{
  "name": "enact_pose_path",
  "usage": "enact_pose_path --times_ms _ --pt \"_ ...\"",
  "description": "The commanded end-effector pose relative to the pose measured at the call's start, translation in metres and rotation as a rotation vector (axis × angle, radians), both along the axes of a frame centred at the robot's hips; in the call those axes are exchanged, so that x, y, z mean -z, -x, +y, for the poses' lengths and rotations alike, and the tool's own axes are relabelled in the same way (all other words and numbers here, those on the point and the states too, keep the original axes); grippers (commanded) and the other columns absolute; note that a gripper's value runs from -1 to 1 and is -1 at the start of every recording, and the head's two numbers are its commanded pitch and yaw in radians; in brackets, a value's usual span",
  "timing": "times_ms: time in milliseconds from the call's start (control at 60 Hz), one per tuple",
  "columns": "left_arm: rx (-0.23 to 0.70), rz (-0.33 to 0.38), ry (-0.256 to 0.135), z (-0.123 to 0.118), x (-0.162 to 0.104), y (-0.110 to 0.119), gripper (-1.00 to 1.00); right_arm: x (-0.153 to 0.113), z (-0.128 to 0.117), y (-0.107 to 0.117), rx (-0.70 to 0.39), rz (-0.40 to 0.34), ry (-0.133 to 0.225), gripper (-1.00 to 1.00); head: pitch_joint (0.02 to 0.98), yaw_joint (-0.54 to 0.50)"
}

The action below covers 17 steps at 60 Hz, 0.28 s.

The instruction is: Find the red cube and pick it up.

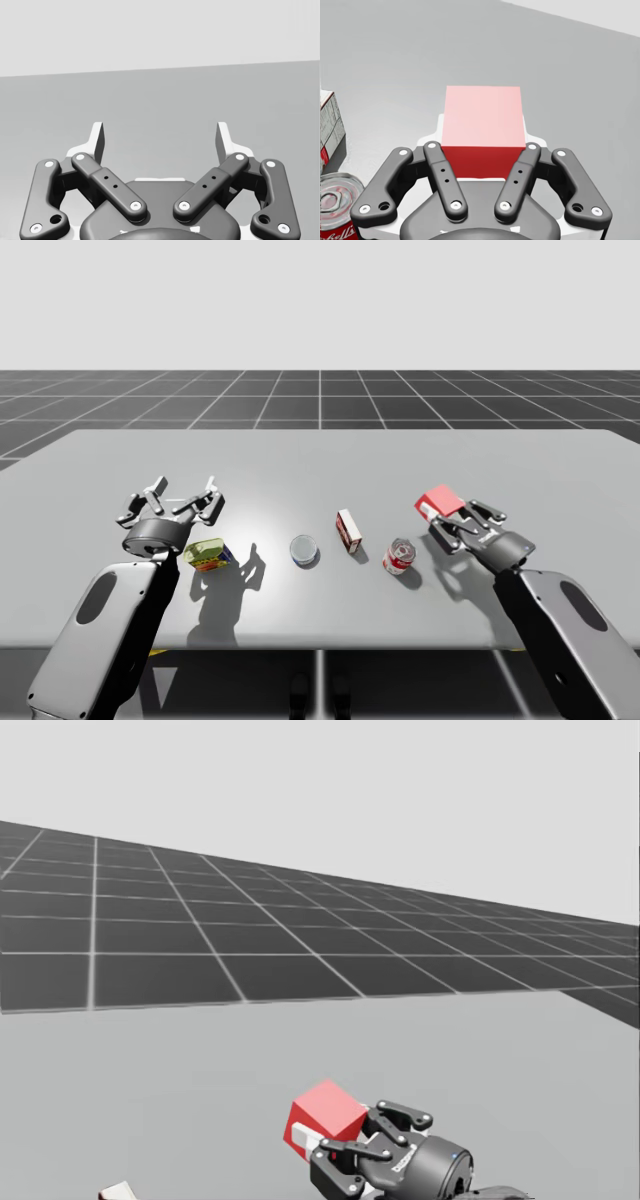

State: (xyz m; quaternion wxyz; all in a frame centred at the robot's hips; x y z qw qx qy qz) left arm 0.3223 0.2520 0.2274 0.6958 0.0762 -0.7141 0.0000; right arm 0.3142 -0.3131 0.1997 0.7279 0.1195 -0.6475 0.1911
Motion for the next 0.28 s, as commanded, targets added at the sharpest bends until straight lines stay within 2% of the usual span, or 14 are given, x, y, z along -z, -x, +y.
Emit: enact_pose_path --times_ms 17,167,250,283 --pt "-0.002 -0.001 0.004 0.000 -0.001 0.000 -1.00 -0.044 -0.006 -0.013 0.130 -0.124 -0.026 1.00 0.357 -0.45" --pt "-0.001 -0.002 0.004 0.000 -0.001 0.000 -1.00 -0.080 -0.003 -0.009 0.161 -0.245 -0.042 1.00 0.360 -0.45" --pt "-0.007 -0.006 0.011 0.001 -0.001 0.000 -1.00 -0.107 0.000 -0.006 0.204 -0.362 -0.044 1.00 0.362 -0.46" --pt "-0.011 -0.009 0.015 0.002 -0.002 0.000 -1.00 -0.117 0.001 -0.005 0.213 -0.410 -0.063 1.00 0.361 -0.46"
